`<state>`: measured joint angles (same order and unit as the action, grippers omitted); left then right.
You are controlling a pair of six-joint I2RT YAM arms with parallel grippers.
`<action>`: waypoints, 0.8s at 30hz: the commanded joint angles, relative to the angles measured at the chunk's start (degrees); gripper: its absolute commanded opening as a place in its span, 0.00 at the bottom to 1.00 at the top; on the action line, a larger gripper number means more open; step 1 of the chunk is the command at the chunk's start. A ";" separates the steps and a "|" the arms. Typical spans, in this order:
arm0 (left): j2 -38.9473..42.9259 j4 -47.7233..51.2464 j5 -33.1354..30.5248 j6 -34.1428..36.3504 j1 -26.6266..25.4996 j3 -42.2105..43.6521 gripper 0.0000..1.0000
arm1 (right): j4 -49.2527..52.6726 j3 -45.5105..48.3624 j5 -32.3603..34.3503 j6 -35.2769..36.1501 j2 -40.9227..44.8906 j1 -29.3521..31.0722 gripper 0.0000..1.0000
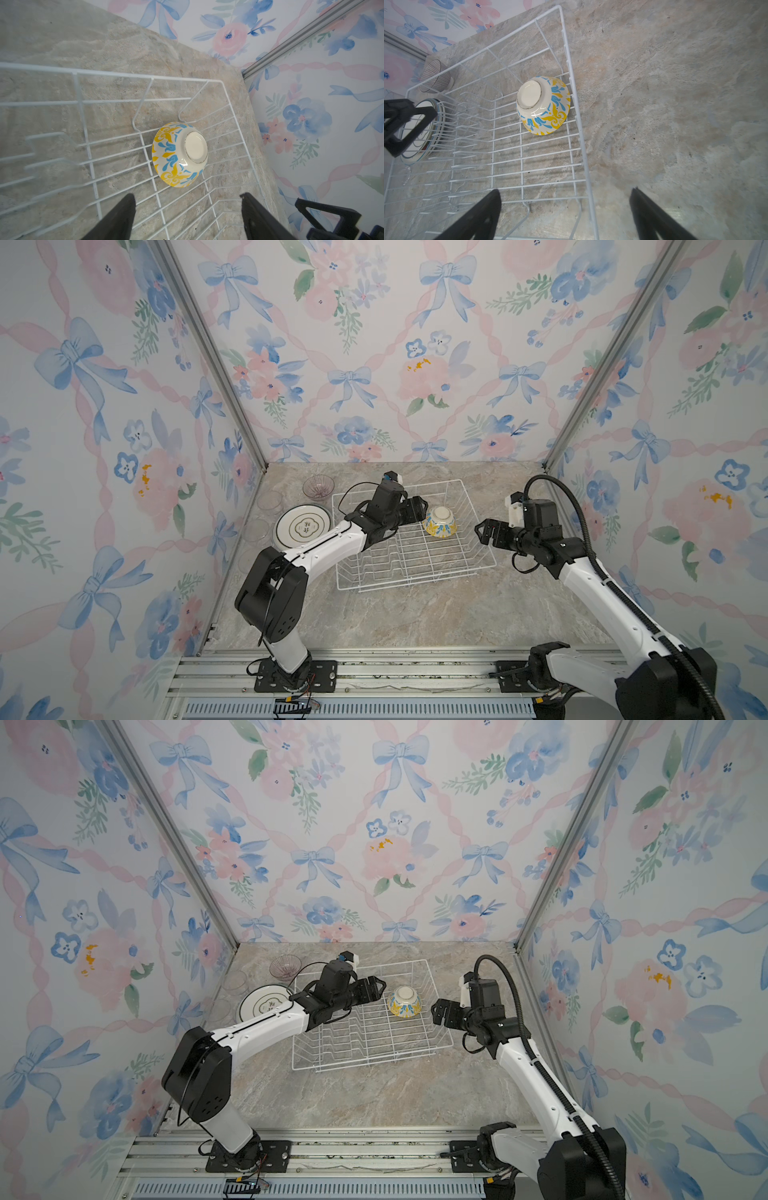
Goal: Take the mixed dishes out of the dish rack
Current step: 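Move the left gripper over the rack to the yellow-and-blue bowl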
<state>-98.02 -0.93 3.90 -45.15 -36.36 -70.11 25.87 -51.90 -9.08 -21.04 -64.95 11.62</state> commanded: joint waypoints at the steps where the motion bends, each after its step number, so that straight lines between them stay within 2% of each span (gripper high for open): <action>1: -3.70 -2.50 4.46 -2.96 -0.19 -2.17 0.81 | -0.73 -0.07 -1.47 -0.85 2.58 -0.28 0.99; 11: -11.82 -6.92 9.80 -8.18 -0.13 -5.19 0.80 | -1.28 1.44 -3.57 -1.79 3.49 -0.67 0.99; 24: -18.24 -7.16 11.53 -10.74 0.15 -8.70 0.86 | -1.07 2.89 -3.22 -1.36 5.02 -1.59 1.00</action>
<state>-114.54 -7.25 14.09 -54.85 -36.38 -77.14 25.17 -49.82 -12.01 -22.11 -61.14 10.83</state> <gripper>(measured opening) 0.856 0.997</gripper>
